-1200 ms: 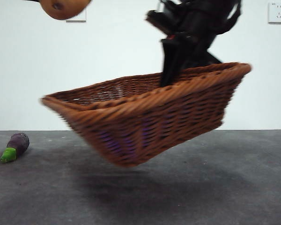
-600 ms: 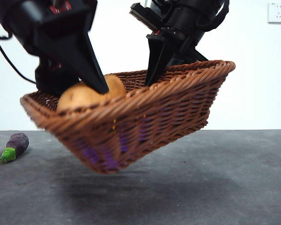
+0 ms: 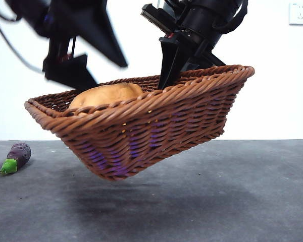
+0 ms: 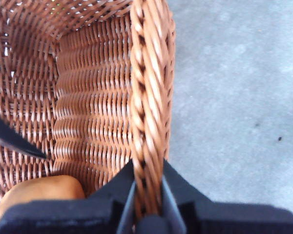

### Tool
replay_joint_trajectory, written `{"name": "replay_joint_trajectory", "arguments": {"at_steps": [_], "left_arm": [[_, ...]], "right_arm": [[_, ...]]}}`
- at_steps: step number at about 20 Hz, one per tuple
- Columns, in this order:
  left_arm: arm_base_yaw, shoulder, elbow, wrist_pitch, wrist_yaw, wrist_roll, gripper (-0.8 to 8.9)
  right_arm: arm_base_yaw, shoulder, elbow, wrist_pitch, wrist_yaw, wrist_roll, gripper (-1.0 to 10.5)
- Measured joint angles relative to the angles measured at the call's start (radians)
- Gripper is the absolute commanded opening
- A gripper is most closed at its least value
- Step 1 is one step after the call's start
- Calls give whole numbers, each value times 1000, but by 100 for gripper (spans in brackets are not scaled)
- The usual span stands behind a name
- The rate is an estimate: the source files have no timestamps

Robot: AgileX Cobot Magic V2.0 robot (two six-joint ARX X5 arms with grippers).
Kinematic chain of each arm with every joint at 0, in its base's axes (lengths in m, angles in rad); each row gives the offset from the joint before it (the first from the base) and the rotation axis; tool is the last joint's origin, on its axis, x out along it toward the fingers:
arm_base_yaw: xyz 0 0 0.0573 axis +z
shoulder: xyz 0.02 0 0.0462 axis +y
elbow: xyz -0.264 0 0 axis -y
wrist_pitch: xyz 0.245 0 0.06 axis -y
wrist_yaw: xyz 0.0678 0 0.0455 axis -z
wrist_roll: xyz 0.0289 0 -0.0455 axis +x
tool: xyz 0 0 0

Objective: Help me put the vegetables on the table into the basket

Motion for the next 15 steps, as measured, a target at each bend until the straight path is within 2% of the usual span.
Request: {"name": "replay_joint_trajectory", "arguments": {"at_steps": [2,4,6,8,9,11,13,15], "left_arm": [[0,-5,74,-64,-13,-13,477],[5,-5,152,-131,-91,-46,476],[43,-14,246,-141,-237,-113,476],[127,-26,324,-166,-411,-174,476],[185,-29,339,-167,-462,-189,476],[329,-21,339,-176,-472,-219,476],[460,3,339,-169,-425,-244,476],[534,56,339,-159,-419,-252,476]], "right_arm": [[0,0,0,0,0,-1,-12],[-9,0,0,-1,0,-2,-12],[-35,-2,0,-9,-2,-3,-12],[-77,-21,0,-21,0,-15,-12],[-98,-41,0,-25,0,-24,-12],[-146,-94,0,-24,0,-41,-12],[-187,-139,0,-24,-1,-55,-12],[-223,-157,0,-25,-1,-63,-12]]}}
